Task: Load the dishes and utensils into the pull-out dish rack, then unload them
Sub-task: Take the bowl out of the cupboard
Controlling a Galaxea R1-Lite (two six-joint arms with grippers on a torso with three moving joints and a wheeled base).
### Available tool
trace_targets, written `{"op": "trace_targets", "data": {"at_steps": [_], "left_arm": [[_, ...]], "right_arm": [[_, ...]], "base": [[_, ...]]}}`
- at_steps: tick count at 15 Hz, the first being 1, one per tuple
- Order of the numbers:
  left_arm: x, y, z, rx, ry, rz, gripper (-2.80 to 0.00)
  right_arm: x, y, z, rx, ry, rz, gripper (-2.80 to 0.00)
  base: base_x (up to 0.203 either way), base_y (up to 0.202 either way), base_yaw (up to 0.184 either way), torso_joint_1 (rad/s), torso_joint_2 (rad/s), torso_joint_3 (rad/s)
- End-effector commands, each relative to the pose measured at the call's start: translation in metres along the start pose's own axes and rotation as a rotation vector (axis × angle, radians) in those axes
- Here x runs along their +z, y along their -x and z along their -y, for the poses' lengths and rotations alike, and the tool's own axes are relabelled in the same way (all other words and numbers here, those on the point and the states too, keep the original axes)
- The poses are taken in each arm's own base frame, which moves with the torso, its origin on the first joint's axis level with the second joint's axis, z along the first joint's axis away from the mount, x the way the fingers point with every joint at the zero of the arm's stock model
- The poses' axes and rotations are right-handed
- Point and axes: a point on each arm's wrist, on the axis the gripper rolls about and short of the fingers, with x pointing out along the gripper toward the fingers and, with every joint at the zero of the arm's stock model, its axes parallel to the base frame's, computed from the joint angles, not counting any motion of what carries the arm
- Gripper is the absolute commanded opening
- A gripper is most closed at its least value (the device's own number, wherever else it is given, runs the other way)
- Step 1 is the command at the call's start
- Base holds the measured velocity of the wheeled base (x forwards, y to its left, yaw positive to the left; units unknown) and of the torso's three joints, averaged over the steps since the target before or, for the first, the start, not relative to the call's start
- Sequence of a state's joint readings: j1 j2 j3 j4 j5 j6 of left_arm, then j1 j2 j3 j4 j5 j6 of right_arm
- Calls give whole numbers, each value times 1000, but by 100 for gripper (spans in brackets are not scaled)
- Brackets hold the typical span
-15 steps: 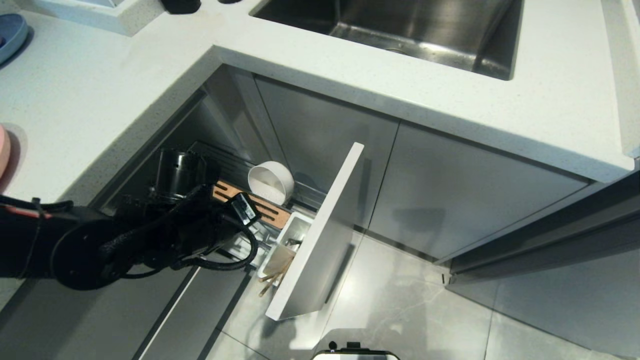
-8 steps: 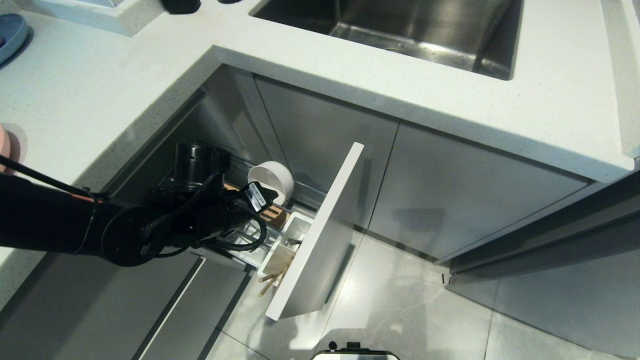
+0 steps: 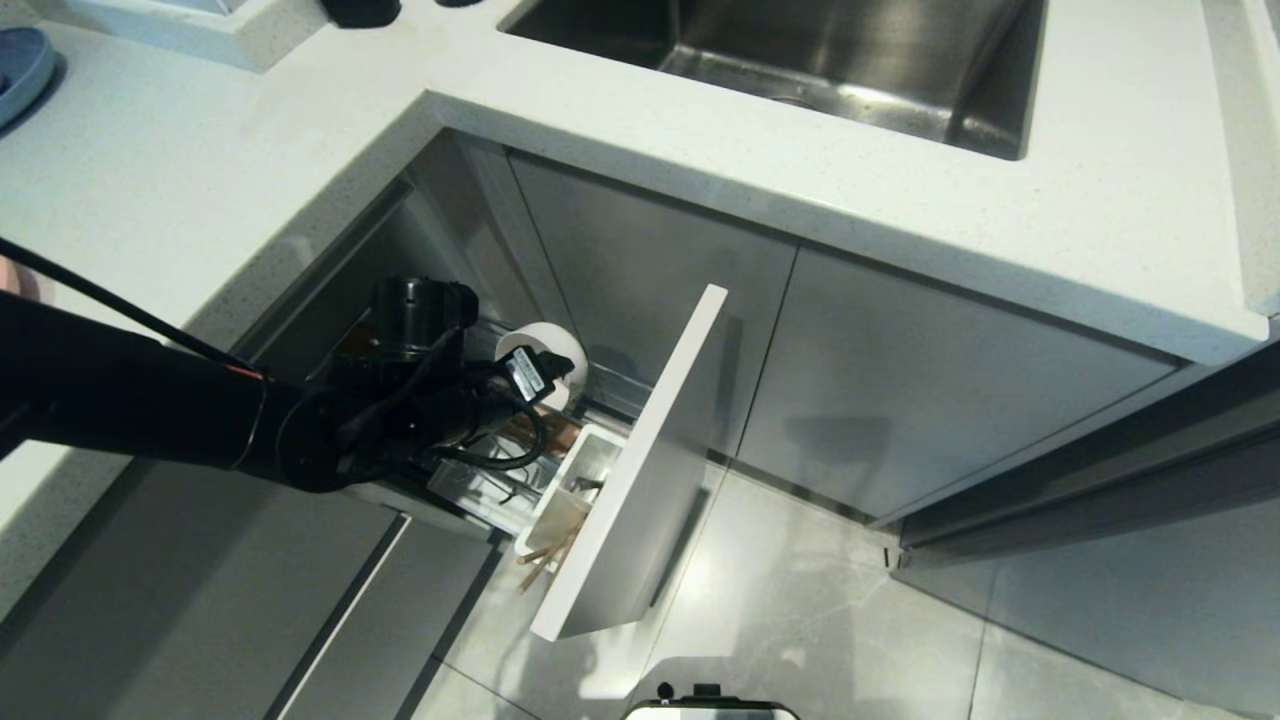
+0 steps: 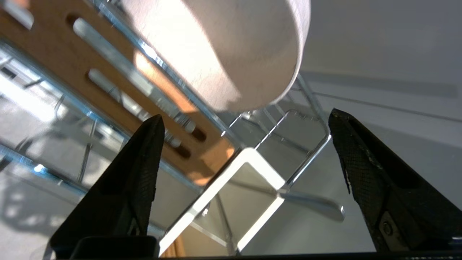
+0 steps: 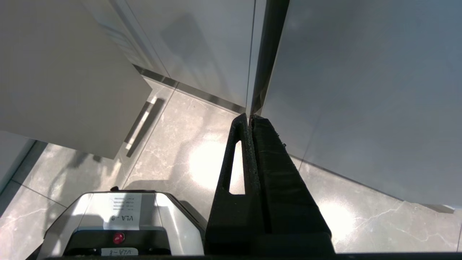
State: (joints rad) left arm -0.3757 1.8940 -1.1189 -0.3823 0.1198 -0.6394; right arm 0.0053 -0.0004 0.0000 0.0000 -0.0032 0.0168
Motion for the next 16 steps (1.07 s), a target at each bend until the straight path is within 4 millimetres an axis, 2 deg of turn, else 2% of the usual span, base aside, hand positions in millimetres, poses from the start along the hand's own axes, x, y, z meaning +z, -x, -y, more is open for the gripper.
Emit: {"op": "trace_targets", "data": {"at_steps": [1, 4, 13, 16], "left_arm": [[1, -8, -1, -1, 6, 3, 0], [11, -17, 3, -32, 8, 38, 0], [13, -48, 3, -50, -10, 52, 0], [14, -53, 1, -50, -8, 55, 0]], "right_arm": [[0, 0, 0, 1, -1, -2, -280], [0, 0, 0, 1, 0, -2, -280], [0, 0, 0, 1, 0, -2, -280], [0, 0, 0, 1, 0, -2, -280]], "base": [[0, 0, 0, 0, 0, 0], [0, 0, 0, 0, 0, 0], [0, 0, 0, 0, 0, 0], [0, 0, 0, 0, 0, 0]]}}
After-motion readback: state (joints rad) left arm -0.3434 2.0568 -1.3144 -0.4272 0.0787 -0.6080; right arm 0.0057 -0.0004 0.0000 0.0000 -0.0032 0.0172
